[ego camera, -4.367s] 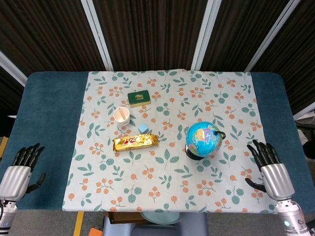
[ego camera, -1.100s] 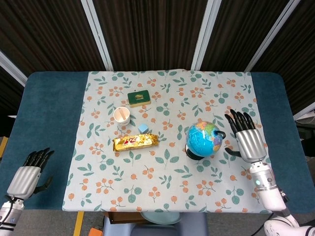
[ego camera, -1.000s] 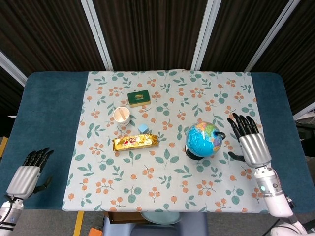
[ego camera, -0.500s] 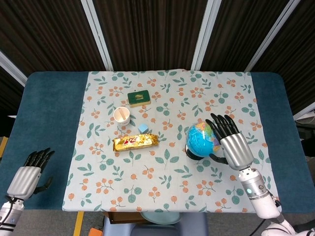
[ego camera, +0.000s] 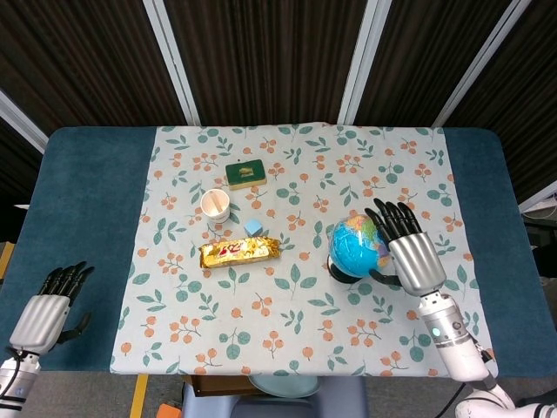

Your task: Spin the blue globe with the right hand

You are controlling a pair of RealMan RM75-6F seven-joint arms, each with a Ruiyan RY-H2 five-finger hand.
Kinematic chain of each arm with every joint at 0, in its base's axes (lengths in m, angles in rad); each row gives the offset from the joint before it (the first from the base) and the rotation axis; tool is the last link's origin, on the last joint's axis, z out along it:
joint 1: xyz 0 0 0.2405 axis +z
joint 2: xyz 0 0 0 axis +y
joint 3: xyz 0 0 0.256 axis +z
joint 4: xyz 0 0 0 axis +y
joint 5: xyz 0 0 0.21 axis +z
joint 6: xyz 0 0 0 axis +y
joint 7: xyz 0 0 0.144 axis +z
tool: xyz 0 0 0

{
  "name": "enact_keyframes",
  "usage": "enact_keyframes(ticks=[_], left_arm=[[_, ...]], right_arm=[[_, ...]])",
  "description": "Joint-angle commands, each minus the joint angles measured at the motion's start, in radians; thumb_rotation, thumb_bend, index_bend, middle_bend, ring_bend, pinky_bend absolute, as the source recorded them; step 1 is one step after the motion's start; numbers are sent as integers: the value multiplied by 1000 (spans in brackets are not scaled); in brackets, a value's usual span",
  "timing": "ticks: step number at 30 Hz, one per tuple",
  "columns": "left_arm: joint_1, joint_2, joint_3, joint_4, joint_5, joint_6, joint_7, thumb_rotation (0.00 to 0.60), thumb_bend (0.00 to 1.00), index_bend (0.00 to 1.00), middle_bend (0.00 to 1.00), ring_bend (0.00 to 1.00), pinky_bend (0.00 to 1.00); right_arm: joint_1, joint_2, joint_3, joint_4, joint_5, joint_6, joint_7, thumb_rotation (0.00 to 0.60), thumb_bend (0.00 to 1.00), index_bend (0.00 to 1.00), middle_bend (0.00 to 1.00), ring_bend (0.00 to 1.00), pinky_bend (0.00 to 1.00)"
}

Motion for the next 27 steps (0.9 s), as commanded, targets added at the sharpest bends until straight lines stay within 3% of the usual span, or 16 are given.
enact_keyframes(ticks=[1, 27], left_arm=[[0, -1, 0, 0, -1, -1, 4, 600, 433, 9, 0, 0, 46], [-2, -13, -6, 8, -23, -12, 23, 600, 433, 9, 0, 0, 46]], right_arm=[[0, 4, -1, 13, 9, -6, 8, 600, 120, 0, 0, 0, 0], [26, 14, 24, 172, 188, -84, -19, 600, 120, 0, 0, 0, 0]])
